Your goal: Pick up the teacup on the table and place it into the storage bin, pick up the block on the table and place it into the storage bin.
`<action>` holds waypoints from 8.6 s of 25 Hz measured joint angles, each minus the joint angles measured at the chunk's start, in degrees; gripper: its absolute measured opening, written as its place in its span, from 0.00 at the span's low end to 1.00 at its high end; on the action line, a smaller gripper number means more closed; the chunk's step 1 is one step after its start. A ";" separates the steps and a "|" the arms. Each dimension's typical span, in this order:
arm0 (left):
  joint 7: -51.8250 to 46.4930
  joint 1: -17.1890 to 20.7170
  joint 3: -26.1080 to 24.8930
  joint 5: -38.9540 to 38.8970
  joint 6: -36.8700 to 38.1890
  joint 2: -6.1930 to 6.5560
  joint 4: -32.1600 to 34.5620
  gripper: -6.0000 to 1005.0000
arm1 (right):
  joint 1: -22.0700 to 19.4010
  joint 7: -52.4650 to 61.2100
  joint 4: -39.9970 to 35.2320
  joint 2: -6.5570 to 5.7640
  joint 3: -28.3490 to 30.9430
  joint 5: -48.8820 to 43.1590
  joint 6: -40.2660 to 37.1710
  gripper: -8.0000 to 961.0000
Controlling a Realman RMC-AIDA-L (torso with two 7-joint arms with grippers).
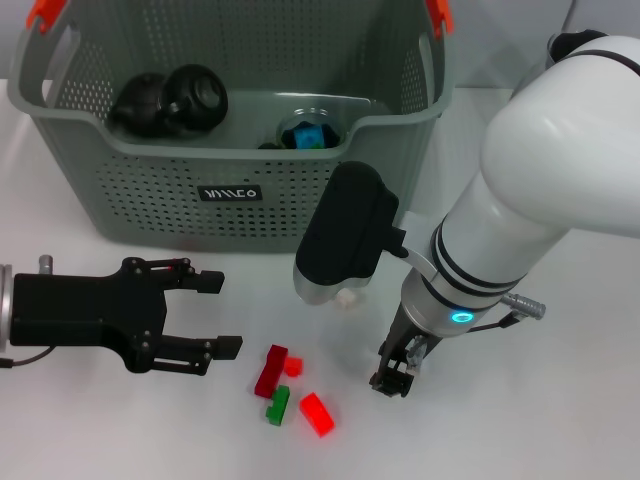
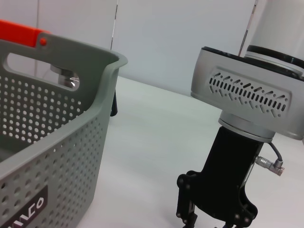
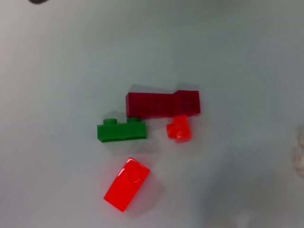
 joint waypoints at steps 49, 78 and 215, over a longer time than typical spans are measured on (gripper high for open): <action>0.53 0.61 -0.70 0.02 0.01 0.10 0.07 0.84 | -7.98 0.69 -36.02 -1.01 16.85 -3.06 -14.76 0.24; 0.35 -0.36 -1.58 -0.82 0.01 0.34 0.01 0.84 | 8.37 -6.43 -0.34 -1.05 30.76 -15.88 23.57 0.29; 1.66 0.17 -3.70 -0.79 1.58 0.52 0.08 0.84 | -6.09 -0.76 -37.59 -1.05 29.23 3.65 -12.01 0.17</action>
